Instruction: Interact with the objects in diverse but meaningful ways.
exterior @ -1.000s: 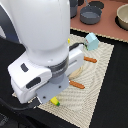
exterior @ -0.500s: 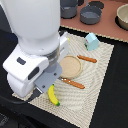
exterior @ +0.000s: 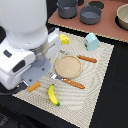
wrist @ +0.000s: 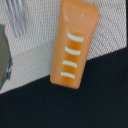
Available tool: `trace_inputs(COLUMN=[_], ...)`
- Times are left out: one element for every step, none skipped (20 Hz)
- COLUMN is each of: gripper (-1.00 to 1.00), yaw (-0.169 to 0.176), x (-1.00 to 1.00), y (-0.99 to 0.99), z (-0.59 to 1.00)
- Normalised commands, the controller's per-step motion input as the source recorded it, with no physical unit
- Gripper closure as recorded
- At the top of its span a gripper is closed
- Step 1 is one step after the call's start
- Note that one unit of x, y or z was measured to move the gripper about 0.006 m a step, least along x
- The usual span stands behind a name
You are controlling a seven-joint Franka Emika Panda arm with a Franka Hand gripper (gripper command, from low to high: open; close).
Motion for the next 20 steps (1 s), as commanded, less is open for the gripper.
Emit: trace_inputs(gripper=[-1.00,-1.00,-1.00,-1.00,-1.00,-1.00,-1.00,-1.00,-1.00,-1.00,-1.00,-1.00,-1.00,-1.00,-1.00,-1.00,-1.00,-1.00,-1.00,-1.00], yaw=[-0.009,-0.010,-0.012,-0.015,-0.021,-0.023,-0.018,-0.014,-0.011,-0.009,-0.006,-0.004,-0.004,-0.001,0.000,0.000,0.000,0.000,0.000,0.000], x=[-0.77,-0.74,-0.70,-0.65,-0.58,-0.47,-0.45,-0.41,-0.39,-0.43,-0.43,-0.42,-0.41,-0.40,-0.39,-0.37,-0.39,-0.40,-0.39,-0.38], y=[0.13,0.13,0.12,0.14,0.17,0.25,0.29,0.31,0.33,0.27,0.22,0.17,0.17,0.17,0.17,0.14,0.09,0.09,0.07,0.04], z=[-0.20,-0.24,-0.30,-0.33,-0.37,-0.38,-0.36,-0.39,-0.40,-0.42,-0.42,-0.43,-0.42,-0.42,-0.43,-0.43,-0.45,-0.45,-0.44,-0.43])
